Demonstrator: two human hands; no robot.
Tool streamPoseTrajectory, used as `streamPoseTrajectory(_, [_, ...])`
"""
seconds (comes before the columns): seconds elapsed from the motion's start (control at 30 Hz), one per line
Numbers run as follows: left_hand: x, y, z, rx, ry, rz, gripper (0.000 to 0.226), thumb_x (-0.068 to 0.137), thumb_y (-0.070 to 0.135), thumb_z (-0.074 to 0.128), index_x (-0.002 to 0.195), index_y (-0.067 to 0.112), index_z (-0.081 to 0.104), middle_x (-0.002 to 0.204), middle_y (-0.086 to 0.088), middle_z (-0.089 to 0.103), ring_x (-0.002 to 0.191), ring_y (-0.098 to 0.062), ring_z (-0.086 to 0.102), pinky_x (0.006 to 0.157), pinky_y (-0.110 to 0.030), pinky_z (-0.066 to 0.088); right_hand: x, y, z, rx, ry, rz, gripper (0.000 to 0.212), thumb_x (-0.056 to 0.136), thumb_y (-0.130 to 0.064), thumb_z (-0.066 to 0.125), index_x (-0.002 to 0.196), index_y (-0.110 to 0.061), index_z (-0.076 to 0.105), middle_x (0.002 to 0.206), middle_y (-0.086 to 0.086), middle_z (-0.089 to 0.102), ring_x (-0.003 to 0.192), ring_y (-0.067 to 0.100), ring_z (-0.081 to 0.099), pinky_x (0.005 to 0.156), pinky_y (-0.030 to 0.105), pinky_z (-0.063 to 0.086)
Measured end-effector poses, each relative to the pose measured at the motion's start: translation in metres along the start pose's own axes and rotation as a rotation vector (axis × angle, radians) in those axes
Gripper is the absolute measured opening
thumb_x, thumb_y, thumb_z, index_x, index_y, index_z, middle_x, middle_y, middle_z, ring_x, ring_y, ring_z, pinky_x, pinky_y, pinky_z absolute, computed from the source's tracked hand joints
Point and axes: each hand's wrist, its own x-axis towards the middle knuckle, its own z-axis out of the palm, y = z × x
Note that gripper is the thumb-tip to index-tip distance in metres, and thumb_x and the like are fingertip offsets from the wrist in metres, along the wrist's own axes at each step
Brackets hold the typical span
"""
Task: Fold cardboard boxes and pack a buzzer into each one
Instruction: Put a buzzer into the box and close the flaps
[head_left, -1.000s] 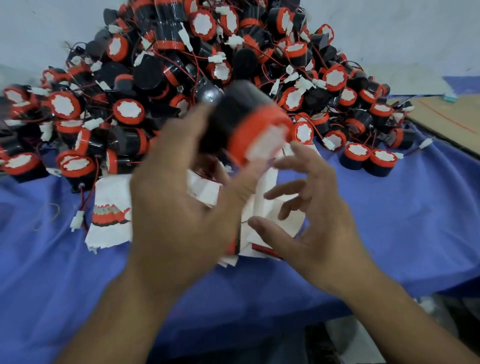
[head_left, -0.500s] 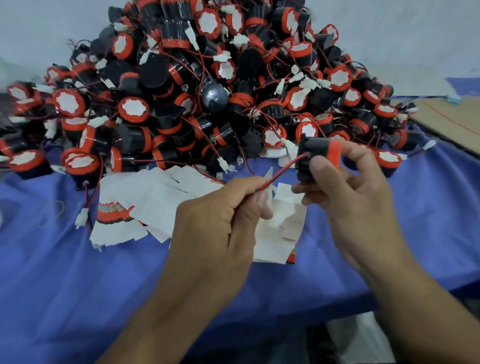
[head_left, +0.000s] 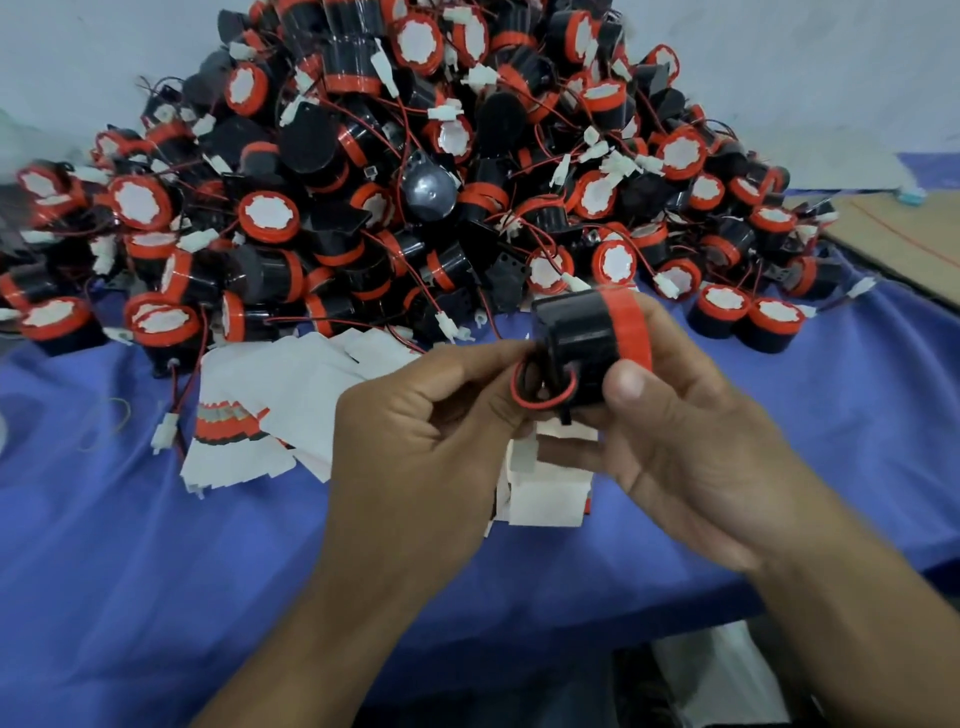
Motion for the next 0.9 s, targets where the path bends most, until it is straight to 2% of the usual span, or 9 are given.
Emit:
streamPoseTrajectory(0.13, [-0.006, -0.01, 0.003, 0.174, -0.061, 0.053, 0.038, 0.09, 0.026, 0.068, 0.127, 0.033, 0.06, 0.11, 0.01, 0.066, 0.099, -0.012, 0.064, 0.078, -0.018, 0.05, 0.003, -0.002, -0.003, 0.046, 0.17, 0.0, 0.055, 0.078, -0.024, 0.083, 0.128, -0.018, 0.06, 0.112, 0.017, 0.072, 0.1, 0.034, 0.069, 0.074, 0.036, 0.059])
streamPoseTrajectory(0.27, [-0.025, -0.027, 0.017, 0.384, 0.001, -0.038, 0.08, 0.068, 0.062, 0.073, 0.13, 0.035, 0.031, 0.123, 0.014, 0.039, 0.115, -0.008, 0.048, 0.088, -0.018, 0.045, 0.004, 0.006, -0.005, 0.162, 0.34, 0.03, 0.039, 0.081, -0.018, 0.073, 0.118, -0.01, 0.064, 0.107, 0.018, 0.074, 0.097, 0.033, 0.073, 0.074, 0.029, 0.06])
streamPoseTrajectory(0.33, [-0.03, -0.038, 0.023, 0.466, -0.086, -0.083, 0.085, 0.064, 0.065, 0.074, 0.129, 0.037, 0.026, 0.124, 0.013, 0.036, 0.117, -0.011, 0.047, 0.092, -0.032, 0.049, 0.005, 0.008, -0.007, 0.251, 0.416, 0.008, 0.036, 0.079, -0.019, 0.071, 0.112, -0.007, 0.066, 0.11, 0.02, 0.073, 0.098, 0.032, 0.074, 0.073, 0.026, 0.06])
streamPoseTrajectory(0.4, [-0.029, -0.049, 0.024, 0.51, -0.171, -0.128, 0.073, 0.072, 0.058, 0.073, 0.127, 0.039, 0.029, 0.122, 0.015, 0.044, 0.112, -0.013, 0.052, 0.088, -0.036, 0.051, 0.007, 0.006, -0.013, 0.245, 0.429, -0.03, 0.04, 0.079, -0.017, 0.071, 0.117, -0.006, 0.065, 0.114, 0.019, 0.073, 0.101, 0.033, 0.074, 0.074, 0.026, 0.06])
streamPoseTrajectory(0.5, [-0.018, -0.062, 0.016, 0.409, -0.241, -0.197, 0.048, 0.08, 0.041, 0.069, 0.11, 0.054, 0.034, 0.105, 0.031, 0.06, 0.088, 0.003, 0.063, 0.067, -0.015, 0.05, 0.007, -0.003, -0.028, -0.018, 0.368, -0.081, 0.052, 0.078, -0.016, 0.075, 0.127, -0.009, 0.061, 0.117, 0.018, 0.072, 0.108, 0.035, 0.071, 0.083, 0.03, 0.059])
streamPoseTrajectory(0.6, [-0.009, -0.063, 0.002, 0.355, -0.286, -0.217, 0.061, 0.079, 0.031, 0.073, 0.112, 0.059, 0.03, 0.104, 0.052, 0.053, 0.087, 0.016, 0.061, 0.063, -0.005, 0.047, 0.0, -0.01, -0.043, -0.332, 0.316, -0.064, 0.057, 0.074, -0.023, 0.082, 0.128, -0.018, 0.063, 0.117, 0.014, 0.073, 0.108, 0.034, 0.071, 0.089, 0.034, 0.058])
streamPoseTrajectory(0.73, [-0.003, -0.066, -0.006, 0.306, -0.28, -0.233, 0.061, 0.07, 0.046, 0.071, 0.113, 0.047, 0.027, 0.109, 0.027, 0.065, 0.075, -0.005, 0.07, 0.057, -0.026, 0.056, -0.006, -0.005, -0.048, -0.586, 0.25, -0.019, 0.049, 0.074, -0.03, 0.084, 0.119, -0.033, 0.066, 0.113, -0.002, 0.075, 0.102, 0.021, 0.074, 0.085, 0.026, 0.059])
streamPoseTrajectory(0.83, [-0.002, -0.068, -0.007, 0.348, -0.354, -0.178, 0.055, 0.08, 0.033, 0.073, 0.112, 0.043, 0.029, 0.108, 0.019, 0.066, 0.068, -0.013, 0.069, 0.056, -0.039, 0.056, -0.005, 0.006, -0.047, -0.944, 0.263, 0.009, 0.057, 0.07, -0.047, 0.081, 0.123, -0.039, 0.062, 0.114, -0.015, 0.072, 0.103, 0.007, 0.071, 0.089, 0.026, 0.059])
streamPoseTrajectory(0.9, [-0.002, -0.068, -0.007, 0.378, -0.394, -0.14, 0.05, 0.084, 0.029, 0.069, 0.115, 0.048, 0.034, 0.109, 0.024, 0.065, 0.074, -0.011, 0.069, 0.063, -0.038, 0.057, -0.003, 0.012, -0.045, -1.072, 0.302, 0.045, 0.064, 0.068, -0.058, 0.078, 0.126, -0.038, 0.059, 0.111, -0.016, 0.072, 0.1, 0.001, 0.07, 0.087, 0.024, 0.058])
